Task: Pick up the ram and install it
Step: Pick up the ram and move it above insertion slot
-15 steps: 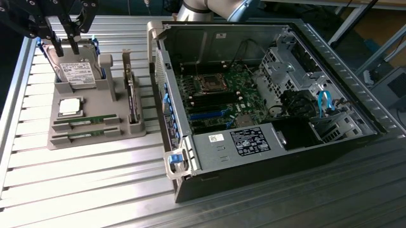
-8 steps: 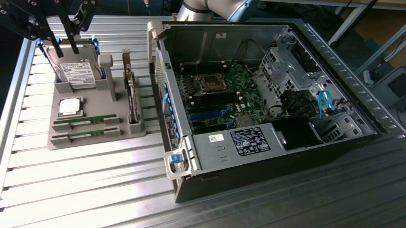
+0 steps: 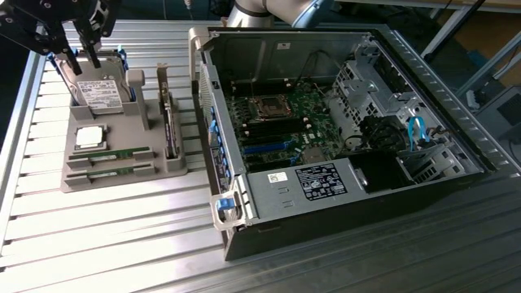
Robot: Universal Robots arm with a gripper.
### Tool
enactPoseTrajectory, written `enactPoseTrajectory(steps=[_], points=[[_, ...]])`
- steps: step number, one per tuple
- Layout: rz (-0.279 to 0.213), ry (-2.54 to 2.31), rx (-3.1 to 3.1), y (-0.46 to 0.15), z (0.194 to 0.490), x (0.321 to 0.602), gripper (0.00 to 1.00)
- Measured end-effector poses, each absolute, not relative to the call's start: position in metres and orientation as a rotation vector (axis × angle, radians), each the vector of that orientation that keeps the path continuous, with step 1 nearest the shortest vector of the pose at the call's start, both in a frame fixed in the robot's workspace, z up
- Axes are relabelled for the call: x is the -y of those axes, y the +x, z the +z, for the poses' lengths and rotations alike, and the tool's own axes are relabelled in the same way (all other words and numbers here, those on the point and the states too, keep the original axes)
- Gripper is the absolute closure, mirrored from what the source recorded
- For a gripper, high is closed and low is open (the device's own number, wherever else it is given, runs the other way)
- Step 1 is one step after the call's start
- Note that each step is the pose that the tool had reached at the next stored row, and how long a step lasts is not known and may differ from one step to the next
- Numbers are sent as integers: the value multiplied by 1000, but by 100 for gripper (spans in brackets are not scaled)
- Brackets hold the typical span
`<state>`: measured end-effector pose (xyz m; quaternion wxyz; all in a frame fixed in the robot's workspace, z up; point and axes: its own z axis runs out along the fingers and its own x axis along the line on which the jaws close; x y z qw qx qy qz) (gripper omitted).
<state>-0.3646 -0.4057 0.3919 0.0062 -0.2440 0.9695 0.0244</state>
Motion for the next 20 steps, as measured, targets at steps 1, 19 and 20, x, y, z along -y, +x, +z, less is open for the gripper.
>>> enactPoseTrajectory(steps=[1, 19, 20], points=[[77, -829, -3017, -365, 392, 406, 70], [79, -1525, -2746, -365, 392, 406, 70], [79, -1551, -2732, -365, 392, 406, 70]])
